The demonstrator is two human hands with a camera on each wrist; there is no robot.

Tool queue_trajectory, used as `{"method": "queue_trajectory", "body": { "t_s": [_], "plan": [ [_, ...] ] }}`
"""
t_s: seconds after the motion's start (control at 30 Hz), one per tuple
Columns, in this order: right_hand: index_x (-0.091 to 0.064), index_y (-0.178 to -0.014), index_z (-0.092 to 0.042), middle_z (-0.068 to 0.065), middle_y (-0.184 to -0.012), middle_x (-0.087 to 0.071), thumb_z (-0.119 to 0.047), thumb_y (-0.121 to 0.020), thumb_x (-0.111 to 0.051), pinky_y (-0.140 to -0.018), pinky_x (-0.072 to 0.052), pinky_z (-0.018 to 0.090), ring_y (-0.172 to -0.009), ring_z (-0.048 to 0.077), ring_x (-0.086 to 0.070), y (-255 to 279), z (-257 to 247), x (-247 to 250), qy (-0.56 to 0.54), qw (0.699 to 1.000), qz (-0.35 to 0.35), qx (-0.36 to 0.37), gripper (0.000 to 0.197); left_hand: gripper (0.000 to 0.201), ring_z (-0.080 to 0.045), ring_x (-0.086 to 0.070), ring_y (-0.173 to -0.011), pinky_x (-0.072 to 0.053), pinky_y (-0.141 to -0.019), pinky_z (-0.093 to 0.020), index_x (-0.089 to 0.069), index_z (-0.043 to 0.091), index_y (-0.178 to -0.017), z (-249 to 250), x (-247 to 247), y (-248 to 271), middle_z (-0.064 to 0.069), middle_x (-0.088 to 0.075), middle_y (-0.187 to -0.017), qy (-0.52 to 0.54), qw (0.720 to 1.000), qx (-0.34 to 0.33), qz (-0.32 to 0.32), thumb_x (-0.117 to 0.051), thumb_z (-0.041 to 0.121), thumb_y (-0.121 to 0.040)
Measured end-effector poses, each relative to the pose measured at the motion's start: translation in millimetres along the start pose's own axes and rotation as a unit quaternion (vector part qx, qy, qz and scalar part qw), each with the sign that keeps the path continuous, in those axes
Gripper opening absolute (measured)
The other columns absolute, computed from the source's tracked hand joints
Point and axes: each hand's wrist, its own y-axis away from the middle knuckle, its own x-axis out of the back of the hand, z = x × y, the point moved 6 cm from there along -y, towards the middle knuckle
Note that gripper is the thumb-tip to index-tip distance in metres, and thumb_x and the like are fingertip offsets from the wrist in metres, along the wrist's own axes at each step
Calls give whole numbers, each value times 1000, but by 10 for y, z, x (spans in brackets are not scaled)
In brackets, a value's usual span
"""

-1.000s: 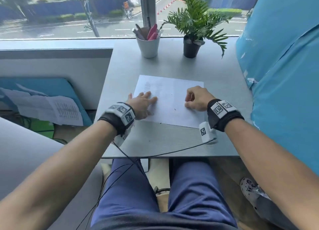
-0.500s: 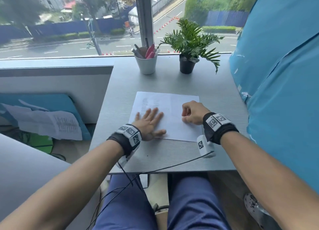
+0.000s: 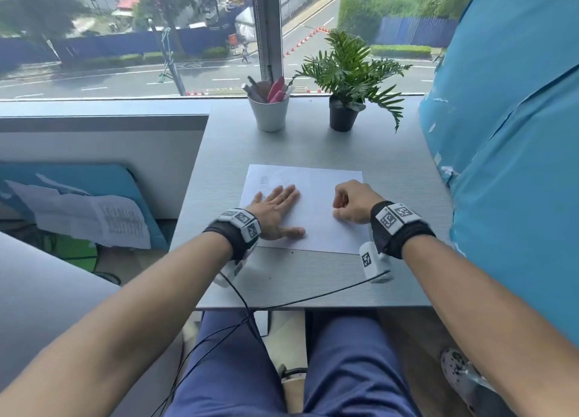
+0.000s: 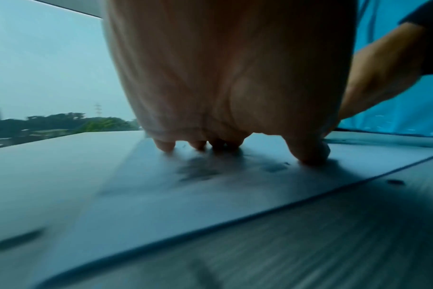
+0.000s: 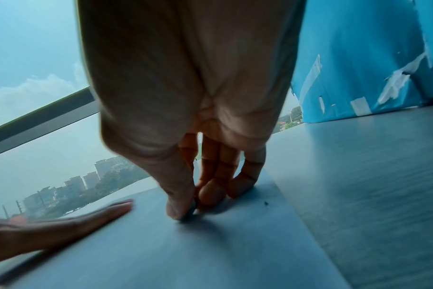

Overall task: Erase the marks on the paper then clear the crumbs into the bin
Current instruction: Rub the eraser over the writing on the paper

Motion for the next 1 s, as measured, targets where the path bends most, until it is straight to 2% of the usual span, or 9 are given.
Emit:
{"method": "queue_trajectory", "body": {
  "t_s": [0.1, 0.23, 0.3, 0.4, 0.47, 0.6, 0.7, 0.83, 1.0],
  "plan": [
    [-68, -88, -13, -2, -85, -65, -14, -77, -71, -71, -46, 22, -79, 12, -59, 15, -16, -3, 5, 1000, 0, -4, 12, 110, -14, 19, -147, 4, -120, -52, 16, 26, -154, -325, -31, 204, 10, 24, -159, 28, 999, 43, -6, -41, 83, -78],
    [-69, -86, -12, 2, -87, -66, -11, -80, -65, -74, -47, 23, -83, 16, -60, 64, -126, -5, 44, 999, -2, -6, 7, 105, -18, 12, -150, -2, -120, -53, 10, 25, -156, -477, -35, 405, 4, 19, -161, 38, 998, 56, 0, -52, 71, -84],
    [-70, -82, -12, 5, -87, -68, -8, -79, -62, -76, -53, 27, -86, 21, -64, 91, -210, -24, 67, 998, 5, 1, 9, 103, -21, 1, -151, -11, -121, -52, 0, 25, -157, -433, -1, 478, 2, 8, -164, 34, 997, 59, 32, -58, 68, -83],
    [-69, -83, -16, 2, -91, -67, -11, -81, -59, -82, -54, 32, -91, 21, -63, 153, -432, -105, 57, 998, 8, 35, 11, 99, -27, -25, -144, -28, -116, -47, -25, 22, -153, -321, 82, 566, -3, -21, -160, 13, 993, 75, 95, -66, 69, -75],
    [-71, -88, -18, 0, -92, -65, -13, -85, -60, -82, -51, 28, -89, 18, -62, 189, -627, -169, 41, 996, 12, 72, 12, 99, -27, -33, -138, -31, -113, -46, -30, 24, -150, -243, 110, 589, -5, -29, -155, -4, 990, 76, 123, -68, 70, -71],
    [-77, -95, -20, -8, -80, -62, -15, -86, -66, -72, -43, 16, -70, 7, -58, 175, -905, -332, 25, 993, 10, 116, 15, 103, -26, -14, -149, -19, -120, -45, -17, 33, -155, -159, 17, 539, -4, -7, -164, 46, 995, 27, 83, -73, 61, -74],
    [-76, -93, -16, -2, -81, -68, -15, -80, -71, -71, -47, 18, -73, 11, -62, 138, -959, -384, 18, 992, 29, 120, 14, 109, -26, 3, -151, -9, -120, -48, -7, 38, -155, -180, -31, 479, -4, 7, -164, 41, 998, 35, 31, -72, 65, -72],
    [-77, -80, -13, -1, -75, -67, -10, -76, -72, -66, -46, 19, -69, 11, -57, 142, -984, -385, 5, 991, 45, 124, 7, 119, -26, 9, -150, -5, -116, -63, 3, 43, -154, -219, -9, 449, 0, 15, -163, -6, 998, 64, -10, -68, 76, -65],
    [-78, -78, -10, -2, -72, -71, -3, -73, -76, -59, -50, 17, -61, 7, -62, 407, -1071, -568, 21, 982, -87, 166, 9, 119, -27, 7, -150, 1, -114, -67, 3, 44, -153, -206, -14, 449, 0, 13, -163, -26, 997, 68, -10, -68, 78, -64]
  ]
}}
